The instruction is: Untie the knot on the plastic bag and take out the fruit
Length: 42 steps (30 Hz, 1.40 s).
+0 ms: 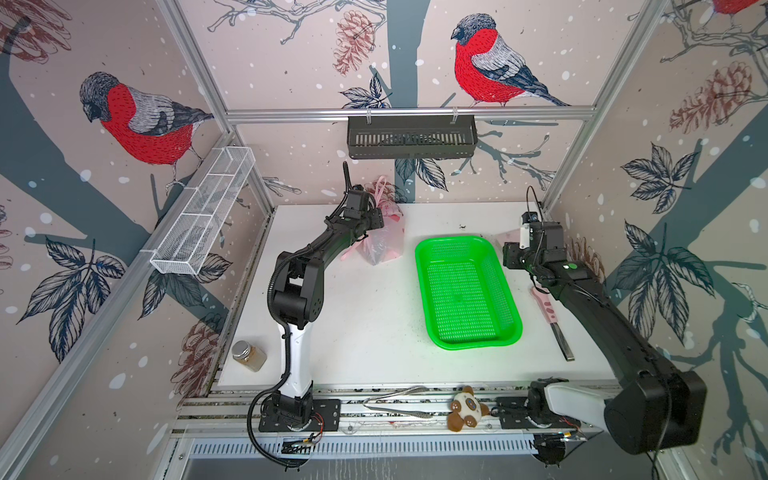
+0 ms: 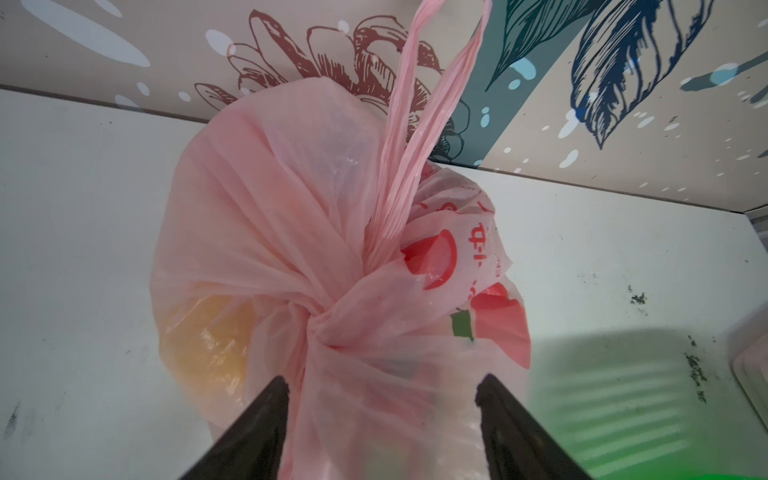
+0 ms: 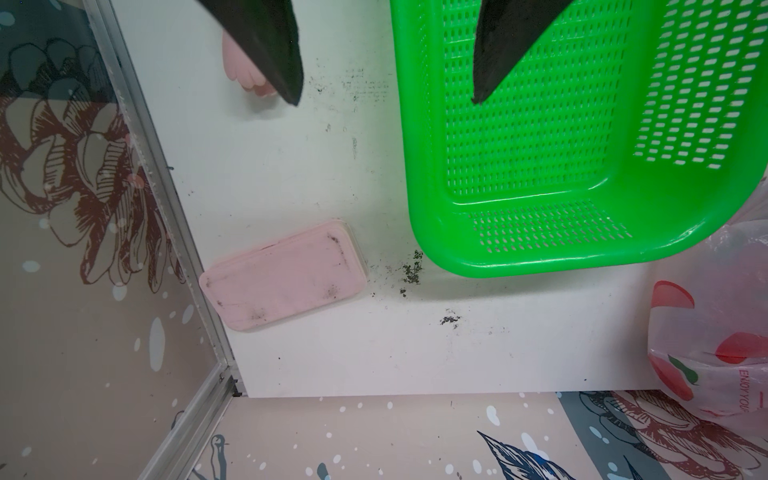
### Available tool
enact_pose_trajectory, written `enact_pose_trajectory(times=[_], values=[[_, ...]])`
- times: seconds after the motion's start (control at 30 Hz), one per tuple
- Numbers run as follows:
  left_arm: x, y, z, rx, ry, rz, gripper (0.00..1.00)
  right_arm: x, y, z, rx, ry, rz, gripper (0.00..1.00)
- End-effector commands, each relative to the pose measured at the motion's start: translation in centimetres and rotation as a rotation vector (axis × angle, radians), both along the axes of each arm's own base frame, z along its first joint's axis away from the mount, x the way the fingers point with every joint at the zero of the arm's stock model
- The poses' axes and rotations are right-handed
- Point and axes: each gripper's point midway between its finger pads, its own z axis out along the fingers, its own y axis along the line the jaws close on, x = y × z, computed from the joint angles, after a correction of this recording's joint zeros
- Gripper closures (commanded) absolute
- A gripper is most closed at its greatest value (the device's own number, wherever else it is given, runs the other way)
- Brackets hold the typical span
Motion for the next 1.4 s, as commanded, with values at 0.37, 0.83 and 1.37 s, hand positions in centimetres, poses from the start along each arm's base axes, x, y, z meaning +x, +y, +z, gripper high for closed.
enact_pose_trajectory(times=[0.37,0.83,1.37], values=[[0.7,-0.3,-3.2,0.027,0.038,0.011,0.45,0.7,0.4,0.1,0.019,-0.018,0.005,0.36],[-4.0,0.0,-2.8,-0.106,0.079,0.04,1.0,0.2,1.4,0.3,0.066,-0.022,0.04,0.4],[-23.0,1.0,-2.0,-0.381,0.102,0.236,1.0,-1.7,9.0,-0.3,0.098,-0.017,0.224,0.4]])
